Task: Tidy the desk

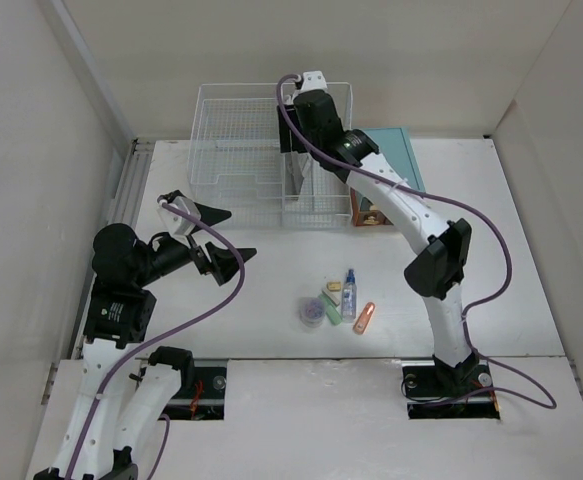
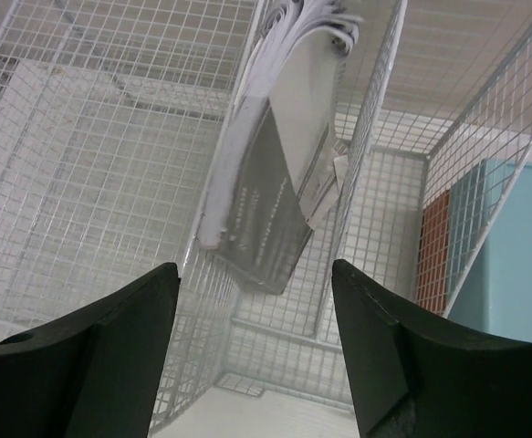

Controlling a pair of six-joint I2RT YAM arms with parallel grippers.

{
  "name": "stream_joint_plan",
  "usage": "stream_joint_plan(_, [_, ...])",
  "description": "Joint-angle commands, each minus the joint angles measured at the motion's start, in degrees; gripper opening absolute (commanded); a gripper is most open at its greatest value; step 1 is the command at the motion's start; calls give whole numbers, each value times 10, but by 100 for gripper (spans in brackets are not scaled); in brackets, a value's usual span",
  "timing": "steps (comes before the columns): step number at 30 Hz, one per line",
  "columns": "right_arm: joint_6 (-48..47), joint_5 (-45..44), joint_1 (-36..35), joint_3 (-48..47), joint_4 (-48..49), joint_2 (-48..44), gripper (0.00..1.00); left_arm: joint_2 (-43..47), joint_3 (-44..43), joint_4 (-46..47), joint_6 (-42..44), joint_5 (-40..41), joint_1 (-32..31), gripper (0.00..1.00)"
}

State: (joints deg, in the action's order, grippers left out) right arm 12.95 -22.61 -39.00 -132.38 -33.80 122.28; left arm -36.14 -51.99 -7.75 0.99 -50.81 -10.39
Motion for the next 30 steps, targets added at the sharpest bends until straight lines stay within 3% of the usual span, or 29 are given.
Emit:
stream_joint_plan(1, [-50,-12,-2,-32,38,-42,73,5,3,27,1,-9,1,98])
stream_joint_plan(3, [-87,-20,-8,-11,58,-70,72,5,3,33,-5,-9,1,98])
stream_joint_plan(4, [-153,-20,-8,23,68,-108,65,5,9,50,-20,-9,1,98])
stream_joint_plan(5, [-190,-27,-8,51,81,-132,50,0,9,65,-33,-9,1,97])
stream_joint_plan(6, [-218,-51,-13,89,129,-160,0,0,29,86,-53,-9,1,95])
stream_joint_plan(8, [-247,-100,-13,230,195,-222,0,-5,50,162,-101,-9,1,70])
stream_joint_plan(9, [-247,-126,-4,276,223,-286,0,-13,58,179,-138,-9,1,53])
stream_joint_plan(10, [-240,-116,16,313,239,-316,0,-13,65,193,-154,3,-4,33])
stream_joint_plan(11, [-219,-81,34,368,234,-343,0,-21,71,193,-166,22,-14,0])
stream_joint_plan(12, [-203,-28,54,390,215,-393,0,-29,71,187,-174,56,-20,0])
stream_joint_plan(13, [-185,94,103,414,176,-416,26,-29,71,186,-184,62,-25,0])
stream_joint_plan(15, [-136,180,143,486,144,-452,43,-43,71,180,-184,62,-38,0])
stream_joint_plan(16, [-125,217,156,511,132,-482,57,-43,71,171,-190,76,-45,0])
stream_joint_plan(17, [-119,230,175,536,113,-495,79,-48,77,171,-196,85,-53,0])
stream_joint_plan(19, [-97,247,188,607,108,-525,82,-48,98,171,-196,133,-87,0])
stream_joint_plan(20, [-86,267,201,634,115,-535,84,-42,122,171,-196,154,-99,16])
stream_joint_plan(24, [-41,316,220,765,202,-596,84,-24,174,180,-227,268,-151,57])
stream_joint_plan(27, [3,357,247,811,239,-596,81,-11,194,187,-252,354,-189,68])
stream_joint_plan(30, [10,362,252,832,252,-559,81,-11,205,208,-270,416,-230,70])
